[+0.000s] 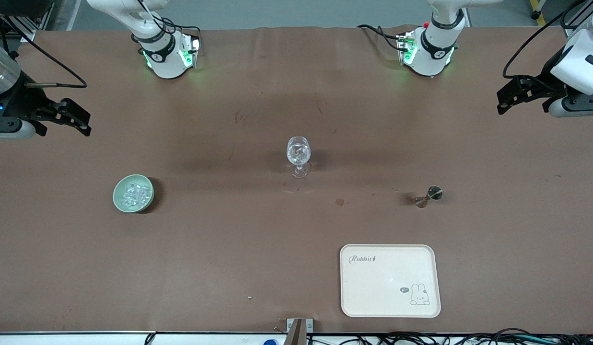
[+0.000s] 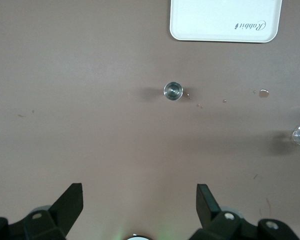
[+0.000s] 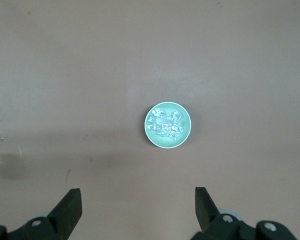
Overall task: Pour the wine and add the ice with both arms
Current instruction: 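Reach the right gripper to the ice bowl while the left gripper reaches the jigger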
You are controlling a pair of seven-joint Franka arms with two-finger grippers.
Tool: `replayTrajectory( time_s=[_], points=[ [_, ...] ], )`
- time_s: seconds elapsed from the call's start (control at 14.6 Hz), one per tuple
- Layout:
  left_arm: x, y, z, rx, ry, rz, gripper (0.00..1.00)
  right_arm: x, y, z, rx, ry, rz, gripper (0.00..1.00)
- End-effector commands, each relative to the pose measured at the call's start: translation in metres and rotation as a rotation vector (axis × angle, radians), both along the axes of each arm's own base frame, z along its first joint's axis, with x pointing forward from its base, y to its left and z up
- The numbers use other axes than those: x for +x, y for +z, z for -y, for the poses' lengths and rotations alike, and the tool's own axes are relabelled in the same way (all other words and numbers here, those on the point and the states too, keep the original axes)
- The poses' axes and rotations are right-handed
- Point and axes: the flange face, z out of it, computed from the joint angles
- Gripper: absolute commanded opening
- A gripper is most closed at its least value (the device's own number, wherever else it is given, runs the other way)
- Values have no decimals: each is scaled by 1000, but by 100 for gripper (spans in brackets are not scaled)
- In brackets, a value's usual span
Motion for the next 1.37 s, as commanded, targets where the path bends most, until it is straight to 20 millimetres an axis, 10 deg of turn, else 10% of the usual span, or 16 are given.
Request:
replayTrajectory(
  time_s=[0.0,0.55,0.96,1.3],
  points=[
    [2,6,-1,-10,12,13,100,1,1,8,2,-10,-4,100],
    [54,-18,-36,-11,70,-11,100,4,-4,17,2,-19,-12,100],
    [93,-110,-47,-67,486,-177,100,13,-24,21,2,-23,-42,99],
    [130,-186,-70,-248,664,-267,100,44,-93,45,7,-59,-71,99]
  ],
)
